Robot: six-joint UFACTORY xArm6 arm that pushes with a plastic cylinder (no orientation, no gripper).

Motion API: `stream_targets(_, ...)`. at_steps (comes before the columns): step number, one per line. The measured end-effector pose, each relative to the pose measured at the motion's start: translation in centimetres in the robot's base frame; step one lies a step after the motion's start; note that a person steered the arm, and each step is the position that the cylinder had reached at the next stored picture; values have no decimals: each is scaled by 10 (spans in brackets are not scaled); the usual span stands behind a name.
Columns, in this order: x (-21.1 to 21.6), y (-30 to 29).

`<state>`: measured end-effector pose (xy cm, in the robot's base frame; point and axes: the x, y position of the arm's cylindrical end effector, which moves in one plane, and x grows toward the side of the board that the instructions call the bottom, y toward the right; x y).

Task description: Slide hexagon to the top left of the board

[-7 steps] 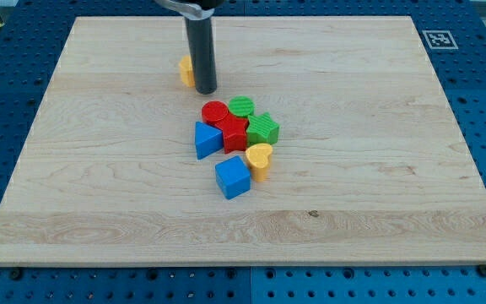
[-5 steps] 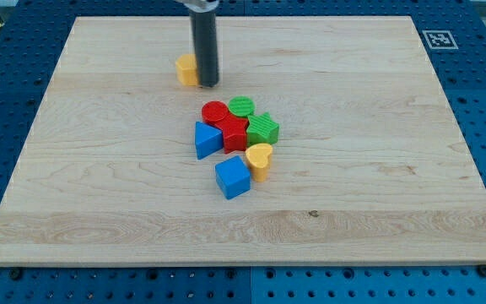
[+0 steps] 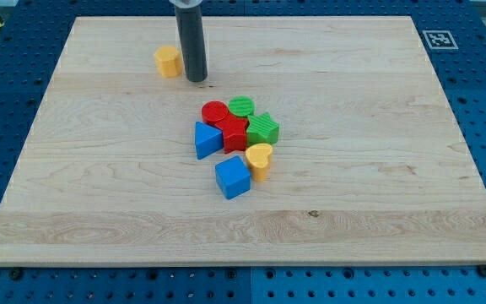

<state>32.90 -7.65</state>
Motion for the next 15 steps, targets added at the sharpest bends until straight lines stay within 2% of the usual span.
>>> stream_targets(5, -7, -62)
stream_targets(7, -31, -104)
stream_targets(8, -7, -104)
stream_targets(10, -52, -122)
stream_targets(12, -19, -125)
stream_targets(13, -45, -148)
stream_targets(15, -71, -151)
